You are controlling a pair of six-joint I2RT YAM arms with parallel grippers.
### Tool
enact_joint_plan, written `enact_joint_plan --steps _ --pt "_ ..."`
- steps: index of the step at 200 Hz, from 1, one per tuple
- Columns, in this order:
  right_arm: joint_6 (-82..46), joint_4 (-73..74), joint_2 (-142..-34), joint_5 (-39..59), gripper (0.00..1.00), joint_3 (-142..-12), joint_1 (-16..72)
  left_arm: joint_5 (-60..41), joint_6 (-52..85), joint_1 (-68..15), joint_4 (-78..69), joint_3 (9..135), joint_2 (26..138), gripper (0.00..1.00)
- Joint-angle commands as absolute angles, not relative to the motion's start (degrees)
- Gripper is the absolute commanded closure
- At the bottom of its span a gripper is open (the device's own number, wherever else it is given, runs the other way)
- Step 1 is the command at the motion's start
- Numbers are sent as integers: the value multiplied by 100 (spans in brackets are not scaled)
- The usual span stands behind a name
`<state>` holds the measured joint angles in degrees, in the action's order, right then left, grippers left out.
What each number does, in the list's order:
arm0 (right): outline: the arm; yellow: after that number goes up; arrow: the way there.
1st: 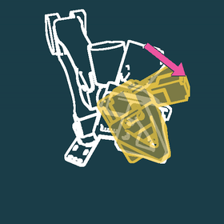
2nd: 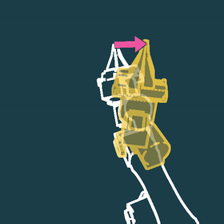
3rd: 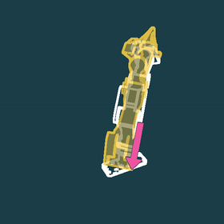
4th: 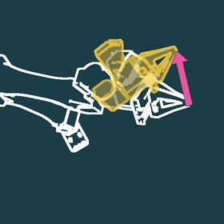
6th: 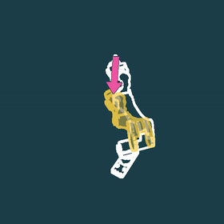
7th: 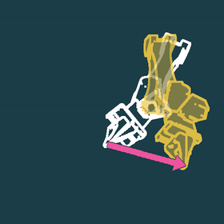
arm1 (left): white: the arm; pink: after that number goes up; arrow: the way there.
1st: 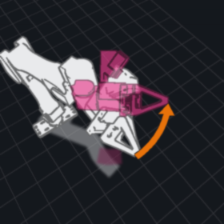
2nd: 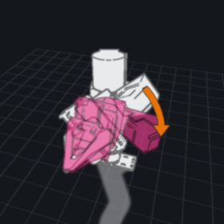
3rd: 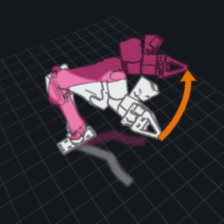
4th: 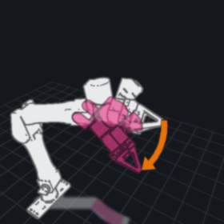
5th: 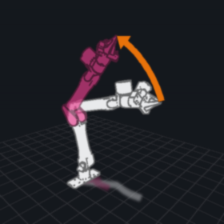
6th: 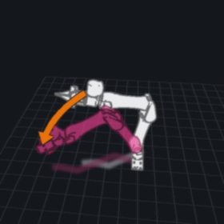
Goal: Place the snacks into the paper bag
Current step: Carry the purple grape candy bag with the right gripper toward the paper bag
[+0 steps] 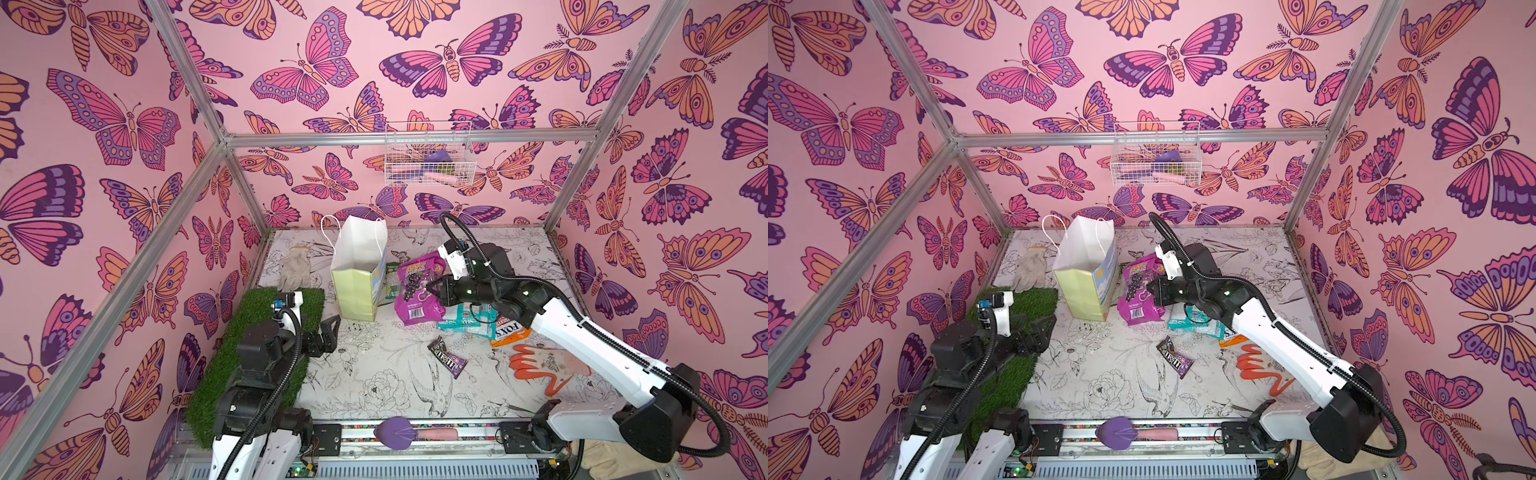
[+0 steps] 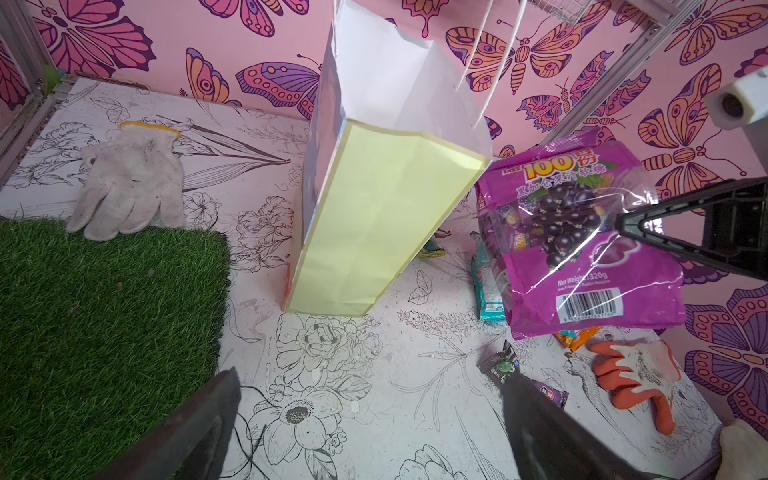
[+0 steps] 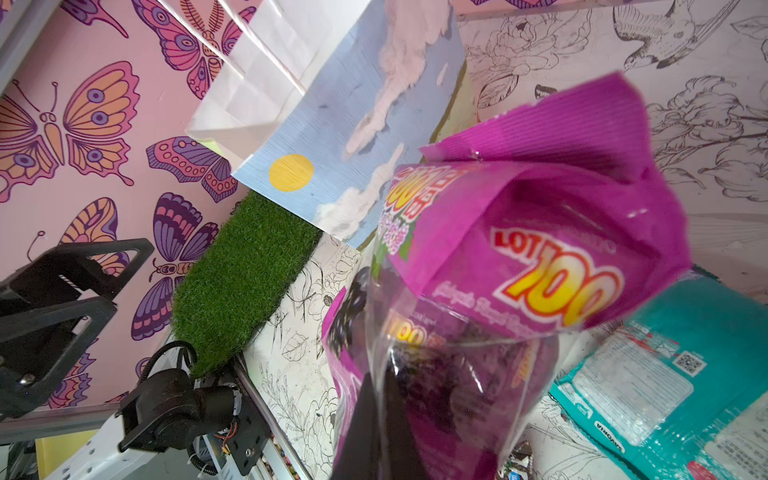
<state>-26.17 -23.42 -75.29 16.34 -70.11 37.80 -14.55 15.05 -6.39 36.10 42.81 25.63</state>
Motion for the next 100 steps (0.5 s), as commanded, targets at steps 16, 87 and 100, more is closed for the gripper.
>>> enact_joint_plan --steps 16,87,100 --pt "-2589 -1756 -7245 1774 100 -7389 3759 -1415 1461 -659 3698 4208 2558 0" --pt "-2522 -1758 -7279 1881 100 -7839 3775 -1415 1460 -663 3695 4206 2566 0" --pt "-2514 -1748 -7287 1876 100 -7910 3781 -1415 1460 -663 3700 4204 2557 0"
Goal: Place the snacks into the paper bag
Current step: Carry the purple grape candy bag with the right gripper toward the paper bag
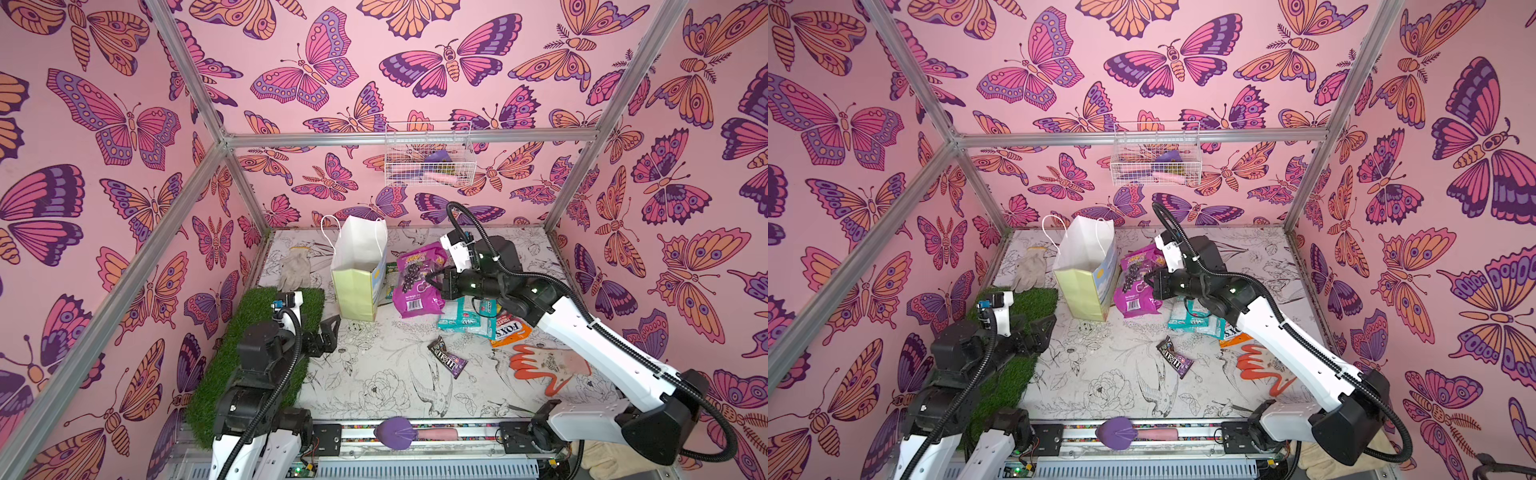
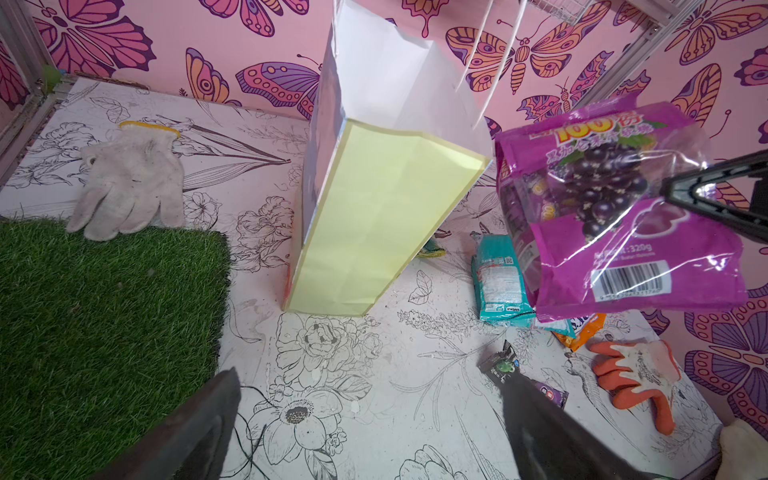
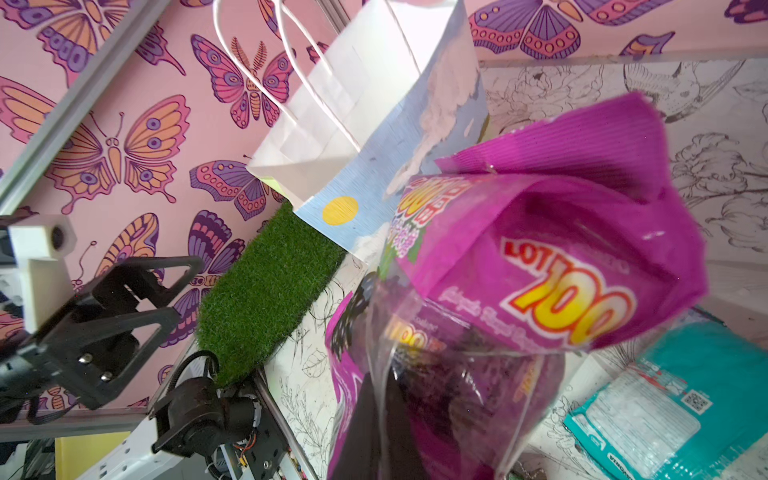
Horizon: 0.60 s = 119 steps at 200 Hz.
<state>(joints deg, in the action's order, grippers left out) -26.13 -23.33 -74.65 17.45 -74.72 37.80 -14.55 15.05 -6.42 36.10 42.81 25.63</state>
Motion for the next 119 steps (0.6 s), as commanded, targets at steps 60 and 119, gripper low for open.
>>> enact_joint_plan --steps 60,119 --pt "-2470 -1591 -7363 1917 100 -8213 3909 -1415 1462 -666 3692 4210 2558 0" --pt "-2487 -1399 -7460 1942 100 -8524 4005 -1415 1459 -664 3700 4208 2549 0"
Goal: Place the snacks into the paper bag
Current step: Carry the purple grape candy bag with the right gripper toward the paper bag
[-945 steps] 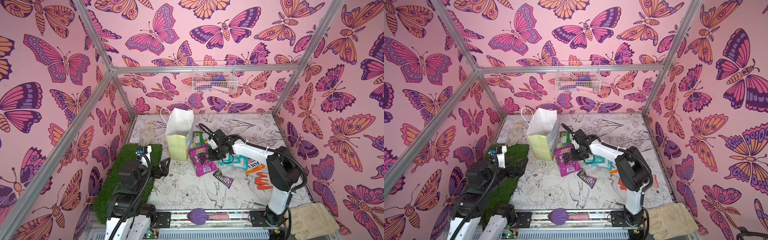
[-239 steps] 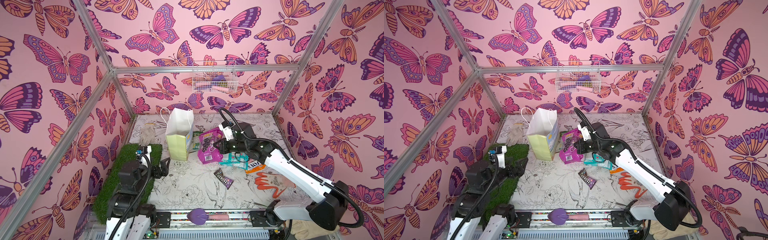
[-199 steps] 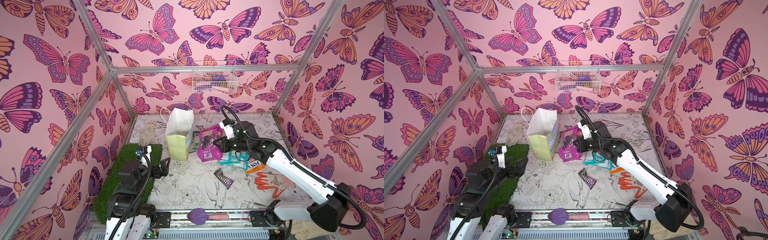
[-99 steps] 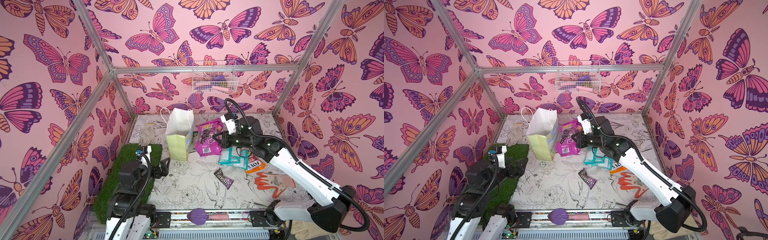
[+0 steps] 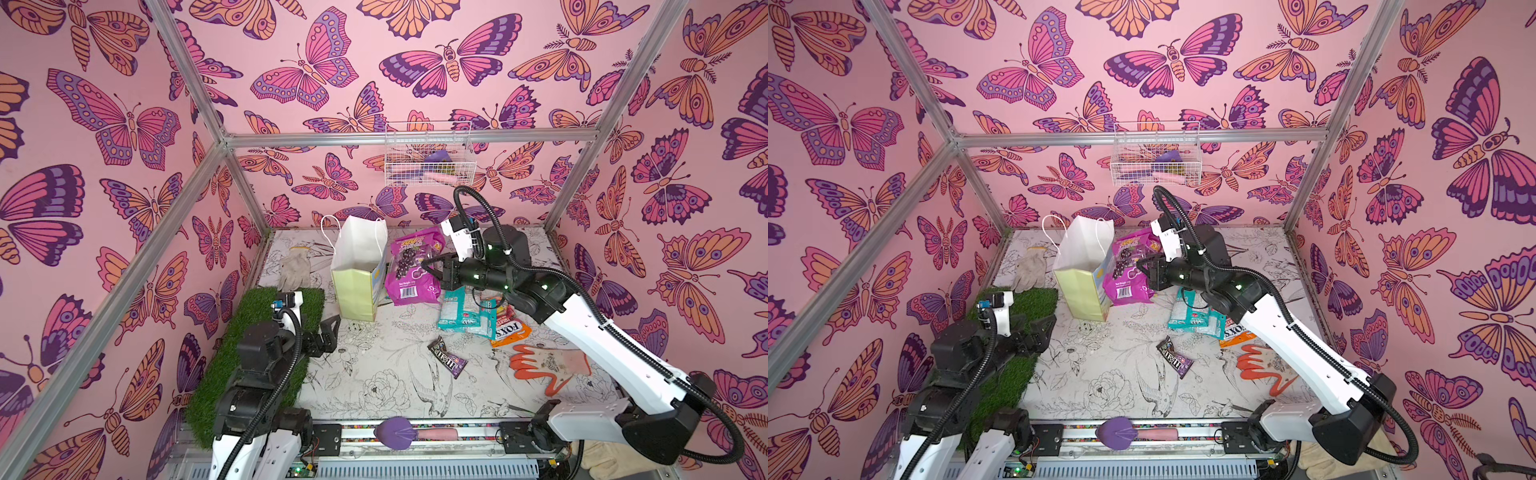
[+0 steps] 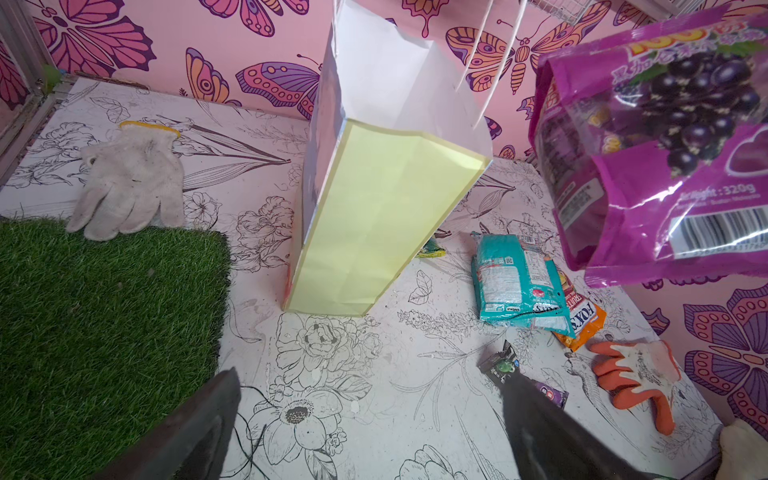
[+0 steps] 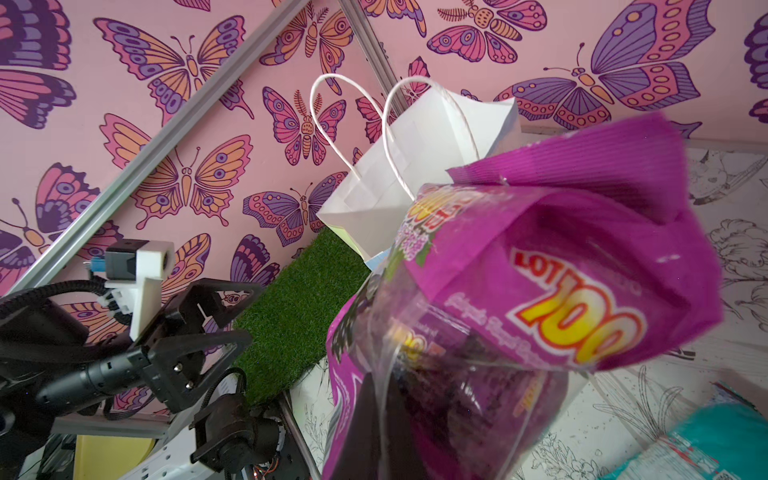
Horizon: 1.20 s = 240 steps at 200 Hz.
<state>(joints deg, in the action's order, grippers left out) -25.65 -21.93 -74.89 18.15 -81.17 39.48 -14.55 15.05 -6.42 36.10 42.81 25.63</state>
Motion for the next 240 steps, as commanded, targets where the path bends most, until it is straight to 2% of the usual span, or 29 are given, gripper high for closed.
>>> enact_joint_plan --steps 1,240 --pt "-2487 -1394 -7465 1942 100 -8525 4006 -1415 1459 -666 3700 4209 2549 1" --pt "-2359 -1099 -8342 2046 100 -10072 4566 -1415 1460 -660 3697 4203 2522 0"
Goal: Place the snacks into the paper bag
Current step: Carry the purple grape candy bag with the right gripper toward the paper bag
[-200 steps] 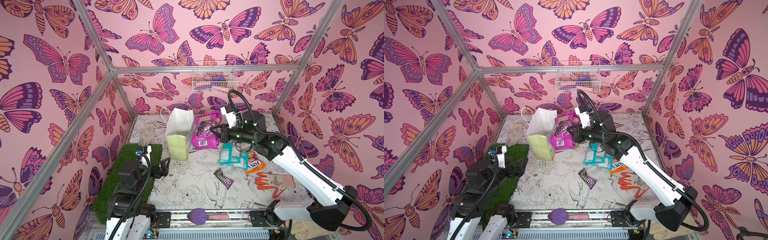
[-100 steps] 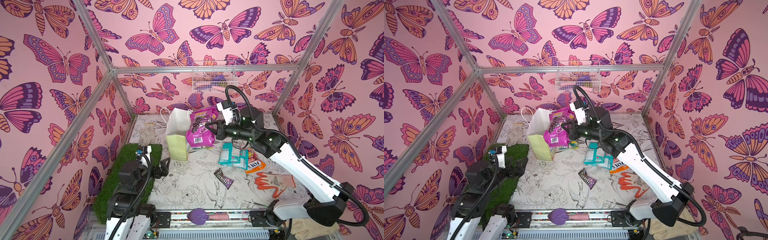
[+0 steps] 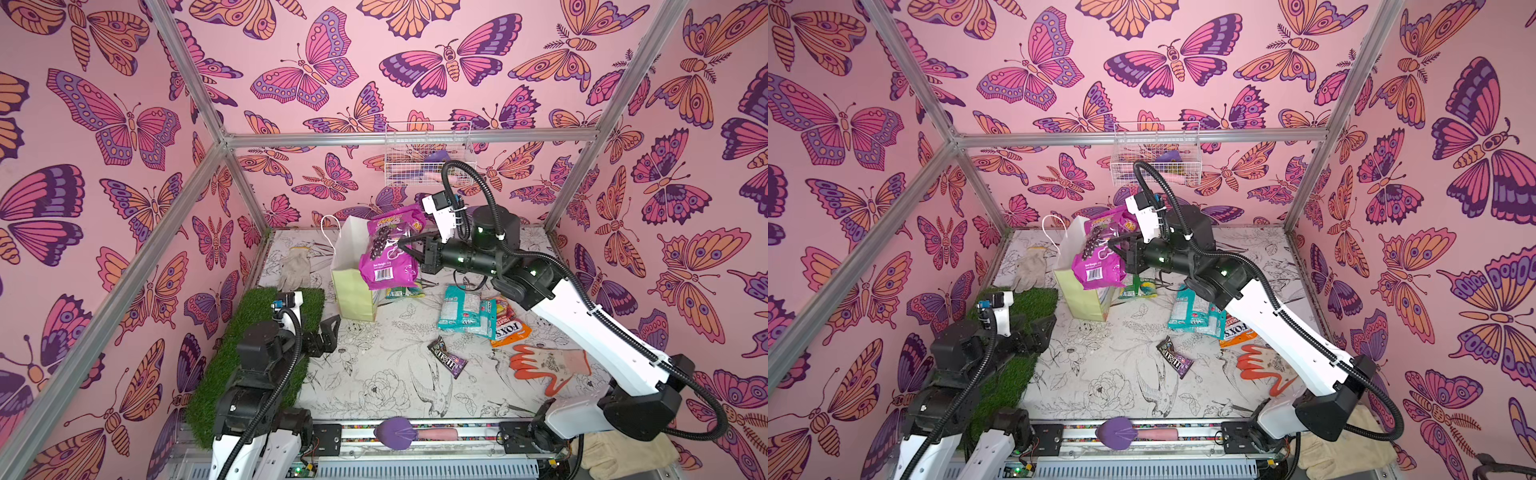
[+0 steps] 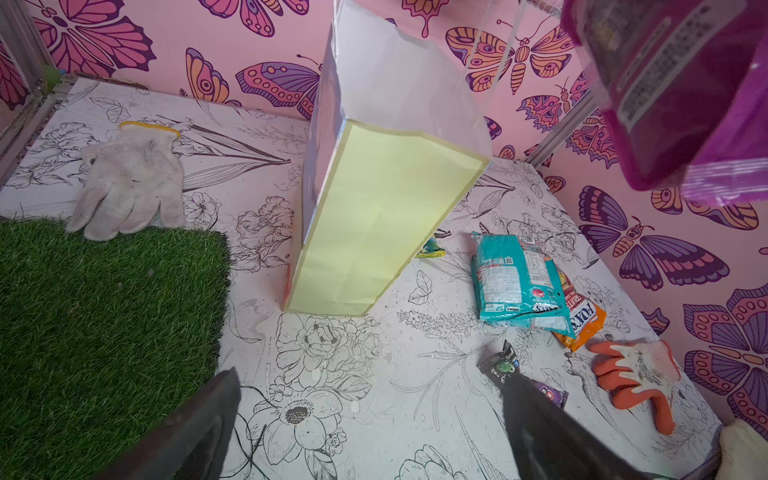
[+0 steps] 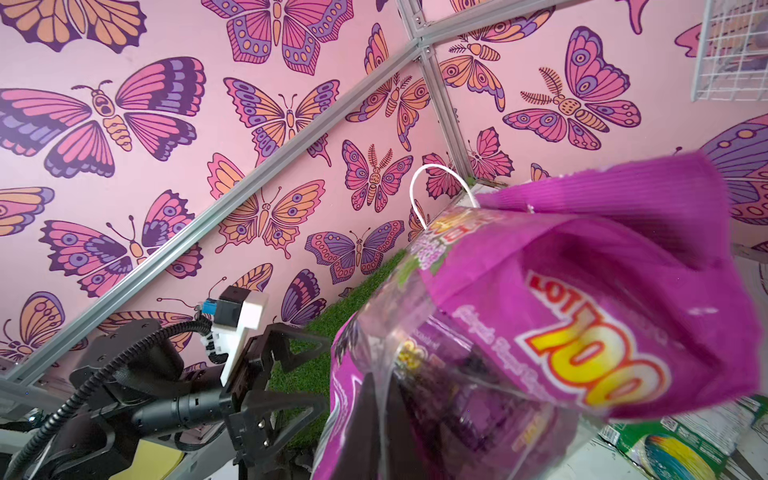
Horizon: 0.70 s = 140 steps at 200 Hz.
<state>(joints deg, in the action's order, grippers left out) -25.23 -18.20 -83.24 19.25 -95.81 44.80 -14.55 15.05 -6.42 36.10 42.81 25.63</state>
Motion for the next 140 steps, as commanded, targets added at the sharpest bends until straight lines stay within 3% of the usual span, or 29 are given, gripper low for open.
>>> enact_joint_plan --steps 1,140 --pt "-2362 -1094 -8346 2047 100 -10081 4568 -1415 1464 -664 3694 4207 2522 0" --pt "-2390 -1378 -9586 2163 100 -11494 4652 -1415 1455 -661 3700 4204 2522 0"
